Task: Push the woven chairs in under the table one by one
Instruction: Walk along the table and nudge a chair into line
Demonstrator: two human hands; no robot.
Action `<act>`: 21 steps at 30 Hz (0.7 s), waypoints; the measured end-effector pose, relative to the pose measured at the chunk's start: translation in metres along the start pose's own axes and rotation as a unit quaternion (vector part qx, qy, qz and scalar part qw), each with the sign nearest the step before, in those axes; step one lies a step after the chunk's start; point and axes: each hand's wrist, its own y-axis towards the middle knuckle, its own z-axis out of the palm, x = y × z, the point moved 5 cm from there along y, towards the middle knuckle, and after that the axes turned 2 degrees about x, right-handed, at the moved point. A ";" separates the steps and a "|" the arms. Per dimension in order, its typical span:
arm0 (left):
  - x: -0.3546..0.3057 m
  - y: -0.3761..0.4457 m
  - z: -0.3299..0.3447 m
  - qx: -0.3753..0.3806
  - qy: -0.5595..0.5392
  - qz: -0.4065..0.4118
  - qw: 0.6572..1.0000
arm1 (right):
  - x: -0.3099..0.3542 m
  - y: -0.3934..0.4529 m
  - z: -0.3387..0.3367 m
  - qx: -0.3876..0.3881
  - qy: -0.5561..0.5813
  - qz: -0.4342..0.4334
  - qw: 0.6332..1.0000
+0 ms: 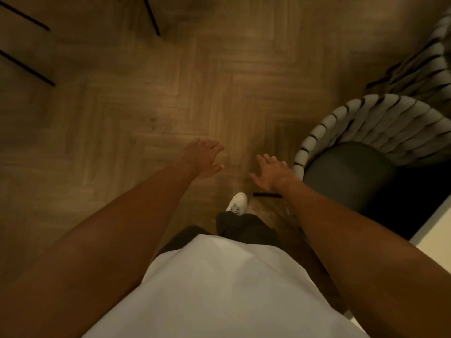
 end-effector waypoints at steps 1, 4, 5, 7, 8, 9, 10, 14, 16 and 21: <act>0.000 0.015 -0.012 -0.005 0.003 0.010 1.000 | -0.008 0.007 -0.011 0.000 0.008 0.008 1.000; -0.007 0.058 -0.045 -0.011 0.009 0.059 0.998 | -0.032 0.025 -0.043 -0.017 0.035 0.033 0.999; -0.010 0.073 -0.056 -0.009 0.016 0.073 0.997 | -0.041 0.031 -0.053 -0.027 0.041 0.043 0.998; -0.018 0.106 -0.076 0.003 0.030 0.098 0.995 | -0.060 0.039 -0.072 -0.044 0.058 0.062 0.995; -0.023 0.122 -0.084 0.008 0.034 0.115 0.993 | -0.069 0.042 -0.079 -0.052 0.070 0.070 0.994; -0.029 0.138 -0.092 0.013 0.038 0.134 0.990 | -0.078 0.044 -0.084 -0.060 0.086 0.081 0.991; -0.035 0.155 -0.100 0.018 0.046 0.154 0.987 | -0.086 0.046 -0.090 -0.069 0.106 0.093 0.988; -0.065 0.226 -0.129 0.042 0.096 0.232 0.967 | -0.127 0.049 -0.108 -0.129 0.173 0.146 0.966; -0.085 0.258 -0.143 0.046 0.115 0.280 0.952 | -0.146 0.051 -0.111 -0.153 0.196 0.173 0.953; -0.141 0.320 -0.178 0.071 0.175 0.428 0.884 | -0.176 0.051 -0.112 -0.161 0.309 0.272 0.897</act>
